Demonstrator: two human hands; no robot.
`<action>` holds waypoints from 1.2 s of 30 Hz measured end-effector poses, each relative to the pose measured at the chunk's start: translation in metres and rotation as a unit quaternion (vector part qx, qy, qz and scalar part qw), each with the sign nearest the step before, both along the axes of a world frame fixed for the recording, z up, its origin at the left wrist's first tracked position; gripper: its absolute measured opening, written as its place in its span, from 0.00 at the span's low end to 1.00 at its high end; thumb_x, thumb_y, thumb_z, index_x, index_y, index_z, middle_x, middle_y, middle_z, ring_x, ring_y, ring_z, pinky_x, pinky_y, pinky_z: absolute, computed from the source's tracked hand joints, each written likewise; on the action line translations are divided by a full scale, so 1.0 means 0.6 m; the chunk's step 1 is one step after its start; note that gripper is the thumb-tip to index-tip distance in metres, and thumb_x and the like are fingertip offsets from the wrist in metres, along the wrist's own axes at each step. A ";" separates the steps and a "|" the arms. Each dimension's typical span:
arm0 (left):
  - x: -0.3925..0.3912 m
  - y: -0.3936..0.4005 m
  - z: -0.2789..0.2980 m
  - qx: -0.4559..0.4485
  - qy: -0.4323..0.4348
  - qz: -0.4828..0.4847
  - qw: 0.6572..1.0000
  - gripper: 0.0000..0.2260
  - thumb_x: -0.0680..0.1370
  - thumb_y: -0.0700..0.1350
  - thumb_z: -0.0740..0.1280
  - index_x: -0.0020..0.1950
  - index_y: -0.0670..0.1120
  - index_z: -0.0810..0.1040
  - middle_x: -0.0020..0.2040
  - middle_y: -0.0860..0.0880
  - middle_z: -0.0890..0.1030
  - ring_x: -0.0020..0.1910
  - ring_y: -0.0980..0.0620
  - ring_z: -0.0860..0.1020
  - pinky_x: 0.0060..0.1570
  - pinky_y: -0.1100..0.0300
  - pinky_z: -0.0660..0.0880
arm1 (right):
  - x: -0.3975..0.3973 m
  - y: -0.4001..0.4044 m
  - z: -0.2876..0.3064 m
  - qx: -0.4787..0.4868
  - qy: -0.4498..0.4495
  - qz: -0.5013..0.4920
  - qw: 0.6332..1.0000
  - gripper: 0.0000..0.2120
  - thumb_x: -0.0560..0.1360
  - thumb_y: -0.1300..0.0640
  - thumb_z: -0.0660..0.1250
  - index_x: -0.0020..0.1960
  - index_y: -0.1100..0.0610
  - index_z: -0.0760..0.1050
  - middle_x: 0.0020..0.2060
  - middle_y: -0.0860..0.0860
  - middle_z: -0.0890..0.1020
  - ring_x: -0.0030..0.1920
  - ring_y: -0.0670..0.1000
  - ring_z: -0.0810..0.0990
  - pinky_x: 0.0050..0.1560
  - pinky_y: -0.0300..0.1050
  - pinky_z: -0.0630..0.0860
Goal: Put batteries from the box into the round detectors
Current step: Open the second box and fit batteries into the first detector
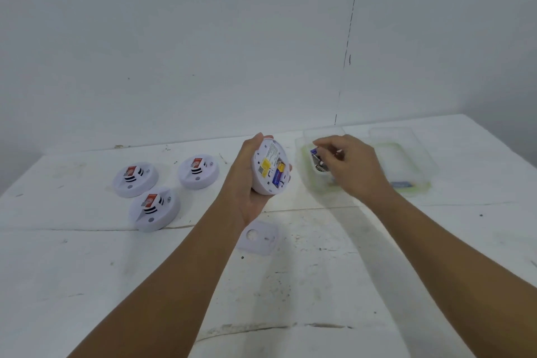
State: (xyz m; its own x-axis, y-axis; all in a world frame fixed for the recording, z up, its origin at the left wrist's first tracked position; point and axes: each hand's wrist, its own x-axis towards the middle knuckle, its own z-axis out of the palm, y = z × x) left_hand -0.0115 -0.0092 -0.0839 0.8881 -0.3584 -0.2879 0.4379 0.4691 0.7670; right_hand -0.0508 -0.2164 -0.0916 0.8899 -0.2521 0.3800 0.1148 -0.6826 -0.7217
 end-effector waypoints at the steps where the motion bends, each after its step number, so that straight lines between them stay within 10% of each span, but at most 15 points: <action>1: 0.005 -0.009 0.000 0.005 0.000 -0.005 1.000 0.14 0.82 0.57 0.65 0.53 0.49 0.84 0.51 0.44 0.85 0.54 0.39 0.81 0.68 0.43 0.73 | 0.007 -0.020 0.006 -0.017 0.034 -0.011 0.999 0.08 0.81 0.56 0.69 0.57 0.48 0.85 0.47 0.47 0.82 0.43 0.42 0.78 0.48 0.34 0.71; 8: 0.036 -0.061 -0.011 0.022 -0.014 -0.032 0.999 0.14 0.80 0.57 0.68 0.58 0.49 0.85 0.62 0.43 0.83 0.52 0.40 0.84 0.66 0.42 0.76 | 0.057 -0.080 0.026 -0.170 0.236 -0.007 0.957 0.10 0.80 0.55 0.67 0.54 0.43 0.84 0.51 0.41 0.80 0.58 0.50 0.78 0.64 0.54 0.74; 15: 0.059 -0.080 -0.027 0.021 0.008 -0.049 0.999 0.15 0.81 0.58 0.66 0.58 0.51 0.84 0.59 0.44 0.84 0.56 0.42 0.82 0.63 0.44 0.77 | 0.109 -0.075 0.011 -0.318 0.278 0.034 0.906 0.11 0.78 0.52 0.68 0.56 0.39 0.82 0.44 0.42 0.76 0.53 0.52 0.77 0.56 0.52 0.59; 22: 0.071 -0.086 -0.039 0.014 0.027 -0.043 0.999 0.16 0.81 0.59 0.66 0.61 0.50 0.83 0.61 0.43 0.83 0.62 0.39 0.79 0.68 0.42 0.74 | 0.149 -0.078 -0.017 -0.401 0.217 0.018 0.890 0.16 0.84 0.50 0.59 0.67 0.38 0.77 0.61 0.49 0.74 0.63 0.56 0.71 0.63 0.55 0.62; 36: 0.079 -0.070 -0.051 -0.018 0.025 -0.028 0.999 0.25 0.79 0.57 0.71 0.72 0.46 0.79 0.71 0.40 0.78 0.72 0.34 0.74 0.59 0.42 0.79 | 0.190 -0.046 -0.024 -0.511 0.284 0.049 0.810 0.06 0.77 0.57 0.61 0.52 0.51 0.73 0.50 0.51 0.70 0.53 0.56 0.65 0.62 0.58 0.61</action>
